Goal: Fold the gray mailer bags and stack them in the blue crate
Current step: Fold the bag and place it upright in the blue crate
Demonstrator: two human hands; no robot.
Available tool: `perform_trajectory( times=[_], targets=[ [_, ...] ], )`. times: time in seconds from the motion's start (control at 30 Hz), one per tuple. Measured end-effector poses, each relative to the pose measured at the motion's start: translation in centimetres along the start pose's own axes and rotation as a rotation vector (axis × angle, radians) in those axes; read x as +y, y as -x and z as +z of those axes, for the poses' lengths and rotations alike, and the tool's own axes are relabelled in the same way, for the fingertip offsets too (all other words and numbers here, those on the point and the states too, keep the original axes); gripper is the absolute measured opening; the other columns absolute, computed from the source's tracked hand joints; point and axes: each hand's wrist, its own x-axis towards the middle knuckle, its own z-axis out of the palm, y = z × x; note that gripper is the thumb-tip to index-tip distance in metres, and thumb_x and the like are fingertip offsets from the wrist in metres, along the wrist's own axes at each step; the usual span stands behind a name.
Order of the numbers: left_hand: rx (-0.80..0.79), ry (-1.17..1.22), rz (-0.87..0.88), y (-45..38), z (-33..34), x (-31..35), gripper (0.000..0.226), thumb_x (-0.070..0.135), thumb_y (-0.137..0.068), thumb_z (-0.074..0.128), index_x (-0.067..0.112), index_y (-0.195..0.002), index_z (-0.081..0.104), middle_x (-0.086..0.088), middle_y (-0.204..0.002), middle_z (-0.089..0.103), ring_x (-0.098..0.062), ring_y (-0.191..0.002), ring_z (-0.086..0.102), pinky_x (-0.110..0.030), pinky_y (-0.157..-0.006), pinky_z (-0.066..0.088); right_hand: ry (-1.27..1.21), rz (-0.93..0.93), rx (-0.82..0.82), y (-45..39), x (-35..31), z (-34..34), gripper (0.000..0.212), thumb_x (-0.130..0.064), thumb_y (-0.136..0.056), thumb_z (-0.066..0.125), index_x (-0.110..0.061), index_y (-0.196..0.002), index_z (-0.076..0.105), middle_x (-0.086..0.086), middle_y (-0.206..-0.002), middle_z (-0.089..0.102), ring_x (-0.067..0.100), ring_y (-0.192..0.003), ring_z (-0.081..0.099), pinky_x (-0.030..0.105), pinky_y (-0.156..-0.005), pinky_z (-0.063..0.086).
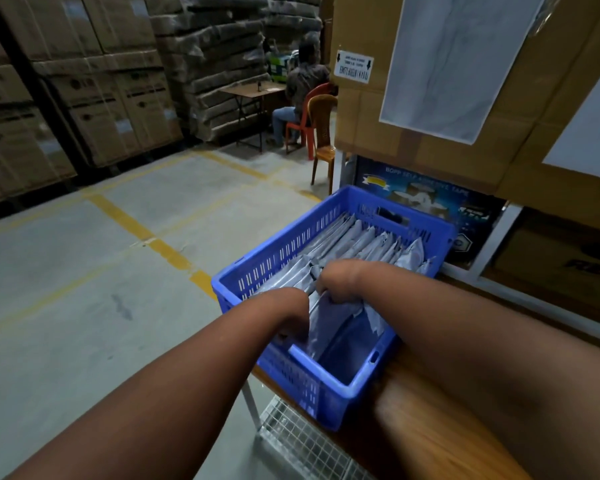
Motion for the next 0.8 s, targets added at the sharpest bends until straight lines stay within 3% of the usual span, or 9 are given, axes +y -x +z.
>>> perform_trajectory(
  times=[0.1,0.2,0.3,0.4,0.47,0.53,0.67,0.73,0.8],
  targets=[
    [0.013,-0.028,-0.029,-0.1,0.3,0.0,0.026,0.039,-0.085,0.079,0.013,-0.08,0.082,0.002,-0.066,0.077,-0.018,-0.077,0.078,-0.038,-0.086,0.064,-0.07,-0.002,0.107,0.1,-0.3,0.5,0.037,-0.026,-0.089,0.067,-0.032,-0.125,0.07,0.003,-0.123,0.067,0.031,-0.108,0.065,0.041,-0.092,0.056],
    [0.08,-0.026,-0.048,-0.1,0.6,-0.1,0.029,0.043,-0.082,0.082,0.015,-0.08,0.073,0.0,-0.075,0.075,-0.022,-0.078,0.074,-0.036,-0.077,0.062,-0.166,0.015,0.209,1.8,0.5,0.0,0.023,-0.033,-0.086,0.073,-0.034,-0.109,0.071,-0.004,-0.115,0.063,0.025,-0.103,0.066,0.041,-0.089,0.056],
    [0.118,-0.052,-0.092,-0.1,1.3,-0.1,0.037,0.045,-0.078,0.087,0.019,-0.082,0.061,0.002,-0.08,0.06,-0.027,-0.089,0.066,-0.041,-0.078,0.054,-0.128,0.009,-0.052,3.1,0.3,0.2,0.027,-0.028,-0.09,0.074,-0.036,-0.116,0.076,-0.005,-0.115,0.071,0.019,-0.097,0.064,0.034,-0.09,0.055],
    [0.233,-0.058,-0.039,0.3,1.6,-0.2,0.036,0.049,-0.082,0.083,0.027,-0.105,0.068,0.002,-0.093,0.061,-0.028,-0.105,0.068,-0.042,-0.083,0.054,-0.055,-0.08,-0.31,3.3,-2.0,1.4,0.047,-0.022,-0.095,0.072,-0.034,-0.141,0.069,-0.002,-0.136,0.069,0.02,-0.105,0.064,0.03,-0.098,0.05],
    [0.378,-0.104,0.019,0.8,1.0,-1.1,0.034,0.049,-0.088,0.076,0.025,-0.112,0.07,0.0,-0.11,0.068,-0.028,-0.109,0.069,-0.041,-0.082,0.052,-0.009,-0.155,-0.356,2.8,-3.7,1.8,0.053,-0.017,-0.1,0.066,-0.028,-0.151,0.061,0.0,-0.148,0.064,0.023,-0.121,0.062,0.026,-0.099,0.042],
    [0.563,-0.197,0.067,1.0,0.1,-2.9,0.025,0.041,-0.091,0.071,0.026,-0.111,0.07,-0.001,-0.114,0.069,-0.03,-0.111,0.066,-0.043,-0.086,0.049,0.073,-0.206,-0.36,2.1,-4.8,2.2,0.057,-0.016,-0.102,0.063,-0.025,-0.157,0.054,0.005,-0.154,0.059,0.027,-0.132,0.058,0.026,-0.101,0.038],
    [0.804,-0.289,0.043,1.3,-1.0,-7.0,0.038,0.039,-0.083,0.071,0.031,-0.119,0.069,0.0,-0.13,0.056,-0.03,-0.13,0.047,-0.051,-0.1,0.041,0.153,-0.211,-0.301,1.4,-5.0,3.6,0.066,-0.021,-0.095,0.064,-0.035,-0.158,0.05,0.01,-0.152,0.059,0.036,-0.135,0.057,0.041,-0.114,0.045],
    [0.8,-0.203,-0.04,1.5,-1.1,-8.7,0.049,0.042,-0.079,0.074,0.037,-0.127,0.063,-0.004,-0.147,0.045,-0.033,-0.141,0.039,-0.056,-0.104,0.039,0.154,-0.198,-0.304,1.4,-4.9,4.0,0.069,-0.028,-0.092,0.061,-0.042,-0.158,0.046,0.009,-0.153,0.058,0.037,-0.137,0.056,0.046,-0.116,0.045],
    [0.693,-0.023,-0.097,1.4,-1.0,-10.0,0.062,0.044,-0.081,0.075,0.046,-0.14,0.054,-0.002,-0.144,0.046,-0.033,-0.134,0.047,-0.051,-0.101,0.048,0.149,-0.19,-0.311,0.9,-4.7,4.6,0.071,-0.036,-0.091,0.061,-0.045,-0.159,0.041,0.006,-0.155,0.056,0.037,-0.138,0.055,0.048,-0.117,0.044]
  ],
)
